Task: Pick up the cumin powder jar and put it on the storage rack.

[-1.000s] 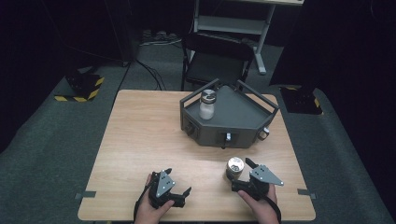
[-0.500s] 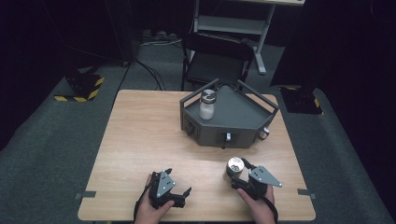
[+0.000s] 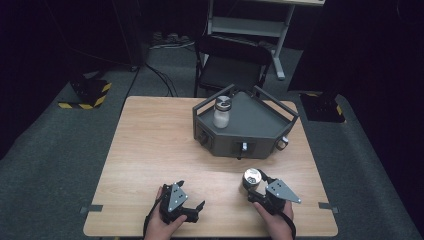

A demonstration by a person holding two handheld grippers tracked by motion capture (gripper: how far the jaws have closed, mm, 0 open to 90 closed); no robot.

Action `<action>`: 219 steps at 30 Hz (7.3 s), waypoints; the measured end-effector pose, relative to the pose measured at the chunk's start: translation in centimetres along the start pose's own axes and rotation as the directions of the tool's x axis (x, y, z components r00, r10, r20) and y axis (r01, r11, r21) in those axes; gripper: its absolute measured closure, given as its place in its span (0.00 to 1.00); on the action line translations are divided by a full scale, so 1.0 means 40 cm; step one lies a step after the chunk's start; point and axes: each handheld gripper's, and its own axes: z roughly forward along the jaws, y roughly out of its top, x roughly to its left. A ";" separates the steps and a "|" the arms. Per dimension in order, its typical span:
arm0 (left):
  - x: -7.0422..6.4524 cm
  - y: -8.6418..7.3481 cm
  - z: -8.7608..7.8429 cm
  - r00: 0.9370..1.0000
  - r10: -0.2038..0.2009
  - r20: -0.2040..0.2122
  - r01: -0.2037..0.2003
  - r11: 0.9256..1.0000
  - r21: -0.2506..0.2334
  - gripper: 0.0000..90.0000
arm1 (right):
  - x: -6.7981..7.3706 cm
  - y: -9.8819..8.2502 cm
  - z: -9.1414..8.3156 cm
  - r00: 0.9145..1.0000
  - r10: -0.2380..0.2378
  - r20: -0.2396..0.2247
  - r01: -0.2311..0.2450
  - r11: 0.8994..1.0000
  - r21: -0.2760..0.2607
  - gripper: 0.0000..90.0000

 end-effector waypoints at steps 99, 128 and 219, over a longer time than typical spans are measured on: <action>0.013 -0.004 -0.005 0.999 -0.014 0.032 0.014 1.000 -0.005 0.01 | -0.131 0.406 0.145 0.983 -0.004 0.182 0.020 0.996 -0.083 0.39; 0.023 -0.011 -0.007 0.998 -0.036 0.049 0.037 0.999 -0.016 0.01 | -0.162 0.398 0.284 0.977 0.004 0.214 0.006 0.999 -0.048 0.39; 0.013 -0.003 -0.006 0.999 -0.017 0.042 0.017 1.000 0.000 0.01 | -0.192 0.372 0.254 0.988 0.078 0.130 -0.074 0.997 -0.034 0.00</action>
